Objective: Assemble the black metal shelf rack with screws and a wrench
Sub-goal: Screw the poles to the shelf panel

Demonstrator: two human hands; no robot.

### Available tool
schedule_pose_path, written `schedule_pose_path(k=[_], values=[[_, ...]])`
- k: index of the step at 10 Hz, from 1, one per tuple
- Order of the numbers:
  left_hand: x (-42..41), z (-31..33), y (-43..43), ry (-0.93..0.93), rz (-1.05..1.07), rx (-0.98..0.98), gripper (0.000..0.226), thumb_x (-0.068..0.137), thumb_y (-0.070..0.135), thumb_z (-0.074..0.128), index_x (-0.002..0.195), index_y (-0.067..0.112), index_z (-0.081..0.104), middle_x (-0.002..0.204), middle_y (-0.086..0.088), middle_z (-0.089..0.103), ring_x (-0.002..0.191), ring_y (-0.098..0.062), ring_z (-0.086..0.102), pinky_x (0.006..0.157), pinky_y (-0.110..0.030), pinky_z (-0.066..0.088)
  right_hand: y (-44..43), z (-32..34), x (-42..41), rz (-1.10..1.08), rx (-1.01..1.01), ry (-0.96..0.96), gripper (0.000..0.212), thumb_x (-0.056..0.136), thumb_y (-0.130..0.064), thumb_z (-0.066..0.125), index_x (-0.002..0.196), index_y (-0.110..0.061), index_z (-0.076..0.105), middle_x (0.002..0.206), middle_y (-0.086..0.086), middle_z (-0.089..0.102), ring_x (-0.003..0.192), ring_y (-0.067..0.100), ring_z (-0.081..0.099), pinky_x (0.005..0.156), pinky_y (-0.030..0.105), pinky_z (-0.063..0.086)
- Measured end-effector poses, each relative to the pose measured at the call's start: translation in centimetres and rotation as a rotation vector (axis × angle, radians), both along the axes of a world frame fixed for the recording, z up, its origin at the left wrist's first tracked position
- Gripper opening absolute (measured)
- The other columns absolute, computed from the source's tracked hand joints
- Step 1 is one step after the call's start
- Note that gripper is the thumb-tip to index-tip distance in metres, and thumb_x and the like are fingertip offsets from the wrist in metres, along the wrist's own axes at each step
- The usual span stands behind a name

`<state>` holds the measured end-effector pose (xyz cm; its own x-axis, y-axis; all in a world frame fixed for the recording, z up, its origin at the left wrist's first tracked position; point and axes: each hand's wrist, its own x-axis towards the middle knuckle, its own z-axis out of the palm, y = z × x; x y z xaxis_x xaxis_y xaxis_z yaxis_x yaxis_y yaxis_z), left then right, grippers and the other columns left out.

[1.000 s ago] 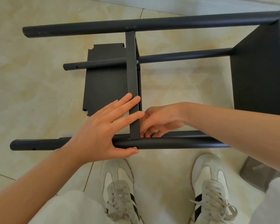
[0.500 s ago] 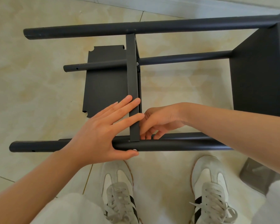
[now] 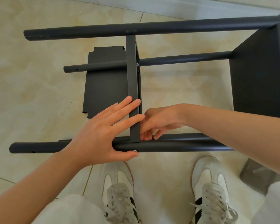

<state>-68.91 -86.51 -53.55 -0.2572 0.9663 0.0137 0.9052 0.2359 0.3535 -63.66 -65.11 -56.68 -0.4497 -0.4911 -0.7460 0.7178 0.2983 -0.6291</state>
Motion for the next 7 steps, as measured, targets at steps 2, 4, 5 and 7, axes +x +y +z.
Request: schedule_pose_path(k=[2, 4, 5, 7], values=[[-0.03, -0.07, 0.01, -0.008, -0.005, 0.001, 0.081, 0.084, 0.067, 0.058, 0.150, 0.022, 0.042, 0.164, -0.002, 0.026, 0.154, -0.017, 0.015, 0.125, -0.026, 0.011, 0.23, 0.16, -0.06, -0.022, -0.090, -0.041, 0.011, 0.093, -0.011, 0.062, 0.088, -0.012, 0.071, 0.087, 0.004, 0.068, 0.086, 0.020, 0.057, 0.086, 0.036, 0.045], [0.05, -0.07, 0.03, -0.007, -0.002, 0.000, 0.081, 0.084, 0.068, 0.057, 0.149, 0.021, 0.044, 0.164, -0.002, 0.027, 0.154, -0.018, 0.015, 0.125, -0.026, 0.012, 0.11, 0.06, 0.08, -0.001, -0.062, -0.032, 0.017, 0.095, -0.021, 0.062, 0.104, -0.011, 0.072, 0.091, 0.004, 0.070, 0.087, 0.019, 0.061, 0.090, 0.036, 0.049], [0.01, -0.03, 0.02, -0.006, -0.004, 0.001, 0.081, 0.085, 0.068, 0.058, 0.149, 0.021, 0.043, 0.164, -0.003, 0.027, 0.154, -0.018, 0.016, 0.125, -0.026, 0.013, 0.04, -0.01, 0.03, -0.028, -0.108, -0.051, 0.012, 0.094, -0.013, 0.062, 0.099, -0.011, 0.072, 0.094, 0.007, 0.068, 0.089, 0.022, 0.059, 0.095, 0.040, 0.049], [0.02, -0.03, 0.04, -0.010, -0.004, 0.001, 0.081, 0.085, 0.067, 0.058, 0.149, 0.021, 0.043, 0.164, -0.003, 0.027, 0.154, -0.018, 0.016, 0.125, -0.026, 0.013, -0.31, -0.03, -0.07, -0.019, -0.060, -0.042, 0.013, 0.093, -0.013, 0.063, 0.083, -0.012, 0.070, 0.074, 0.001, 0.065, 0.071, 0.015, 0.055, 0.075, 0.030, 0.044]])
